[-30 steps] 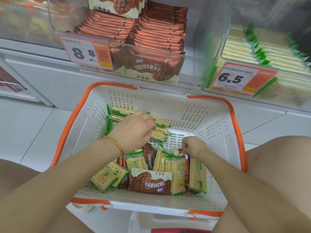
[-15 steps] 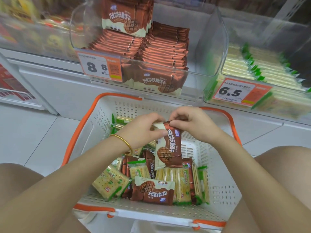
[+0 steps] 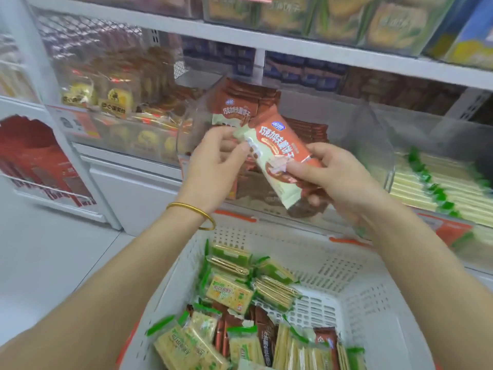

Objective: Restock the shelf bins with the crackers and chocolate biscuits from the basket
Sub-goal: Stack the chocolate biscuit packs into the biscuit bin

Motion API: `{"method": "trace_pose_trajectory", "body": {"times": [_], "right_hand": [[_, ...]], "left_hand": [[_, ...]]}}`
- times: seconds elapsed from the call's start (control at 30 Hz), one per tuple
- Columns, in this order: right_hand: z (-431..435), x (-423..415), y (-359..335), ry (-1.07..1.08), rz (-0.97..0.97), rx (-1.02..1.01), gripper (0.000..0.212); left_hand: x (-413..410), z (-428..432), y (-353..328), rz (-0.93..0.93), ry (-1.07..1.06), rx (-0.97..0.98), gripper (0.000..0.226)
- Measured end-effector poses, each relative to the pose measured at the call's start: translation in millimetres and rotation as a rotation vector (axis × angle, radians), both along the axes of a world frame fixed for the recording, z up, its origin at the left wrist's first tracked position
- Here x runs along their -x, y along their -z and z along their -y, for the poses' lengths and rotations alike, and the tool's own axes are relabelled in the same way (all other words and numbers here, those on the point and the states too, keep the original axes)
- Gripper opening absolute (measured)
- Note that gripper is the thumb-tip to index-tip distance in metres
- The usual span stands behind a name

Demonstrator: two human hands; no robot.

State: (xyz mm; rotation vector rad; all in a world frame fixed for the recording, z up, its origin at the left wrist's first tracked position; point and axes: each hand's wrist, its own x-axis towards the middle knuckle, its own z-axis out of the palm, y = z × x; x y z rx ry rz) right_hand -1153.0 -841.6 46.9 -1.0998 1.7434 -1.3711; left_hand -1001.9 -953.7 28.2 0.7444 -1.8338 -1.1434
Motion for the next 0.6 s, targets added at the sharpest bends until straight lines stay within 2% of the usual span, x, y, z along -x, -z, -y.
{"method": "trace_pose_trajectory", "body": {"times": [0.1, 0.17, 0.3, 0.47, 0.6], "right_hand": [[52.4, 16.3, -22.3, 0.027, -0.298, -0.021, 0.015], [82.9, 24.0, -29.2, -0.004, -0.438, -0.043, 0.017], [132.0, 39.7, -23.8, 0.006, -0.600, -0.085, 0.026], [174.2, 59.1, -5.5, 0.053, -0.876, -0.152, 0.036], [184.6, 55.1, 6.2, 0.145, -0.979, -0.159, 0.047]], "left_hand": [[-7.0, 26.0, 13.3, 0.197, -0.099, 0.360, 0.037], [-9.5, 35.4, 24.7, 0.367, -0.141, 0.424, 0.048], [-9.4, 46.3, 40.2, 0.615, -0.162, 0.604, 0.054], [-4.7, 48.5, 44.7, 0.703, -0.180, 0.629, 0.058], [-4.1, 48.1, 45.1, 0.706, -0.182, 0.631, 0.057]]}}
